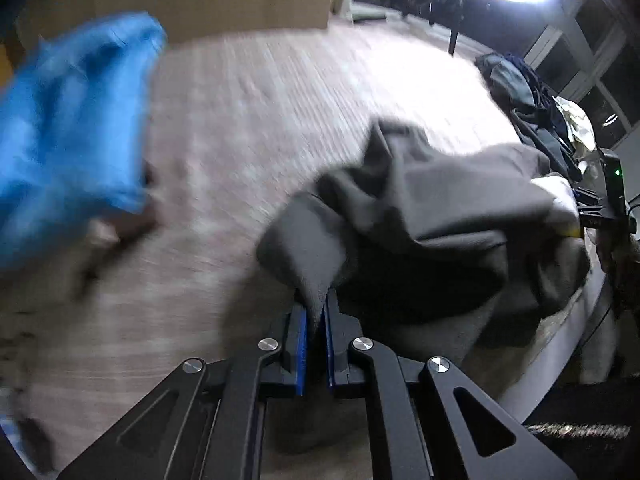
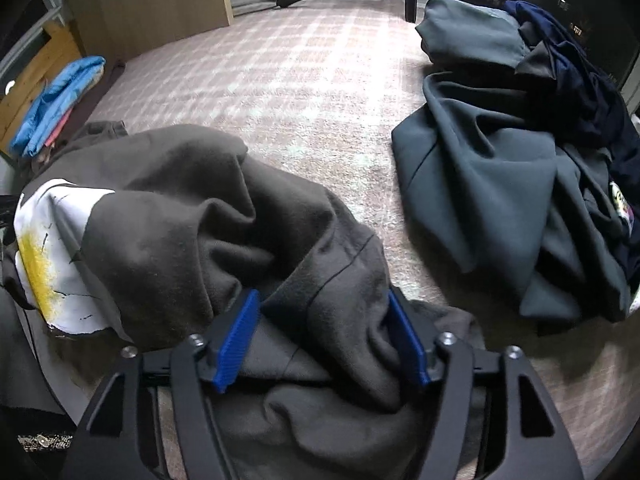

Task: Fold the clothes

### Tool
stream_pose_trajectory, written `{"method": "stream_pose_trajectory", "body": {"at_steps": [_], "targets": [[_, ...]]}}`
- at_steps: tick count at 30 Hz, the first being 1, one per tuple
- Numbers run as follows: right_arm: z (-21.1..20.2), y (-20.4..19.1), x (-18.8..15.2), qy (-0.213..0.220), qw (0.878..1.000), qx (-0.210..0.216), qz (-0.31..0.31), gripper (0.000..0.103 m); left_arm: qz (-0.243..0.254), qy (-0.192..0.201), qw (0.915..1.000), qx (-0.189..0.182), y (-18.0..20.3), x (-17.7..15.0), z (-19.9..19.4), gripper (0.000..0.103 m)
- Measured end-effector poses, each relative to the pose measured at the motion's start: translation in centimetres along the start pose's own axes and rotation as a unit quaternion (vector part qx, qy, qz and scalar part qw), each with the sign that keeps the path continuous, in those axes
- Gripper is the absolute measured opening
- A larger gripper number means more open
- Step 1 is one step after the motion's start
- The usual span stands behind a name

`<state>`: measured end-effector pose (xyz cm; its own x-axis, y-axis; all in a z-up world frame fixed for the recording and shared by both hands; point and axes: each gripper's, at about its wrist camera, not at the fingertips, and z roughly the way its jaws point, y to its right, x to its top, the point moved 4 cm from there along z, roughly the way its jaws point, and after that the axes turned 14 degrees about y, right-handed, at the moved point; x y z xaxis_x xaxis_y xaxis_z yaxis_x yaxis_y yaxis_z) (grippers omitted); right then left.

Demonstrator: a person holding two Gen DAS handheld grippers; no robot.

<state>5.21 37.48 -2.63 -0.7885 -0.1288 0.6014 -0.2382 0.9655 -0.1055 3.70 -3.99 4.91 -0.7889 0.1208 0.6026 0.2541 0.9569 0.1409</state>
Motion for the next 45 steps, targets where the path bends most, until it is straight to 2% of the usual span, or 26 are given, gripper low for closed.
{"method": "stream_pose_trajectory", "body": {"at_steps": [2,3,4,6,7,8,9,11,13,15,17,21,23,24,25,26,28,31,34,36,38,39,40,42,43,45], "targets": [[0.0,0.0,-0.1,0.004,1.0,-0.003,-0.006,0.069,-0.014,0.027,0.9995,0.013,-2.0,0.9,-2.6,0.006],[0.3,-0.3,-0.2,0.003,1.0,-0.006,-0.011,0.07,-0.016,0.035,0.9986,0.035,-3.5,1.2,-3.6,0.006],[0.3,-0.6,-0.4,0.001,1.0,-0.01,-0.015,0.07,-0.012,0.028,0.997,0.071,-4.9,1.1,-3.9,0.001],[0.3,-1.0,-0.5,-0.004,1.0,-0.02,-0.021,0.071,-0.003,-0.009,0.989,0.148,-7.9,0.4,-3.6,0.001],[0.2,-1.1,-0.5,-0.009,0.999,-0.023,-0.021,0.071,-0.013,-0.024,0.9863,0.163,-9.0,0.2,-3.4,0.001],[0.2,-1.1,-0.5,-0.018,0.999,-0.023,-0.019,0.071,-0.031,-0.028,0.987,0.156,-9.5,0.2,-3.4,0.001],[0.1,-1.0,-0.4,-0.025,0.999,-0.022,-0.016,0.071,-0.042,-0.023,0.99,0.133,-9.2,0.5,-3.6,0.003],[-0.7,-0.7,0.0,-0.026,1.0,-0.002,0.0,0.071,-0.034,-0.003,0.996,0.082,-7.5,1.8,-3.6,0.018],[-1.8,-0.2,0.5,-0.018,0.999,0.023,0.02,0.071,-0.015,0.014,0.9994,0.028,-4.6,3.8,-2.6,0.051],[-3.0,0.4,1.4,0.0,0.998,0.051,0.044,0.071,-0.003,0.015,0.9997,-0.018,-2.0,5.9,-0.3,0.053],[-3.4,0.9,2.2,0.01,0.996,0.07,0.056,0.071,0.011,0.008,0.9983,-0.057,0.7,8.2,2.7,0.053],[-1.7,0.5,2.9,-0.005,0.996,0.082,0.043,0.071,0.045,-0.057,0.9946,-0.074,3.6,10.2,10.3,0.052],[-0.9,0.3,3.2,-0.013,0.995,0.088,0.036,0.071,0.052,-0.089,0.9916,-0.078,4.2,9.3,12.4,0.039],[-0.4,0.2,3.3,-0.016,0.995,0.091,0.033,0.071,0.054,-0.103,0.9892,-0.089,4.6,8.9,13.4,0.011],[0.0,0.2,3.5,-0.02,0.995,0.094,0.029,0.071,0.053,-0.107,0.988,-0.097,4.9,8.7,13.9,0.004],[0.4,0.1,3.6,-0.024,0.995,0.097,0.026,0.071,0.054,-0.107,0.9875,-0.102,5.2,8.6,14.0,0.004],[1.3,-0.1,4.0,-0.031,0.994,0.103,0.019,0.071,0.057,-0.097,0.9878,-0.108,5.4,8.6,13.2,0.003],[2.6,-0.4,4.4,-0.043,0.993,0.112,0.009,0.068,0.04,-0.06,0.9905,-0.116,4.5,9.6,9.8,0.003],[-0.1,-1.7,4.1,-0.033,0.99,0.138,0.004,0.019,0.028,-0.014,0.9926,-0.118,3.2,10.4,4.2,0.003],[-2.1,-2.6,3.8,-0.025,0.988,0.156,0.002,0.018,0.025,0.012,0.9925,-0.119,2.3,10.3,0.5,0.003],[-4.2,-3.6,3.6,-0.017,0.985,0.173,-0.001,0.018,0.012,0.019,0.9928,-0.117,1.9,8.5,-2.0,0.003],[-5.2,-4.0,3.4,-0.013,0.983,0.182,-0.003,0.018,0.004,0.017,0.9929,-0.118,2.0,7.3,-2.8,0.004],[-5.9,-4.6,2.5,-0.029,0.979,0.202,0.0,0.018,-0.001,0.01,0.9931,-0.117,2.1,5.8,-3.1,0.004],[-6.7,-5.5,1.4,-0.042,0.979,0.197,-0.019,0.018,-0.01,-0.012,0.994,-0.108,1.9,2.4,-3.5,0.004],[-7.0,-5.9,0.9,-0.046,0.98,0.19,-0.03,0.021,-0.02,-0.021,0.9939,-0.107,1.8,0.8,-3.6,0.004],[-7.2,-6.1,1.3,-0.037,0.983,0.175,-0.045,0.039,-0.056,-0.03,0.9914,-0.115,1.2,-1.4,-3.2,0.004]]}}
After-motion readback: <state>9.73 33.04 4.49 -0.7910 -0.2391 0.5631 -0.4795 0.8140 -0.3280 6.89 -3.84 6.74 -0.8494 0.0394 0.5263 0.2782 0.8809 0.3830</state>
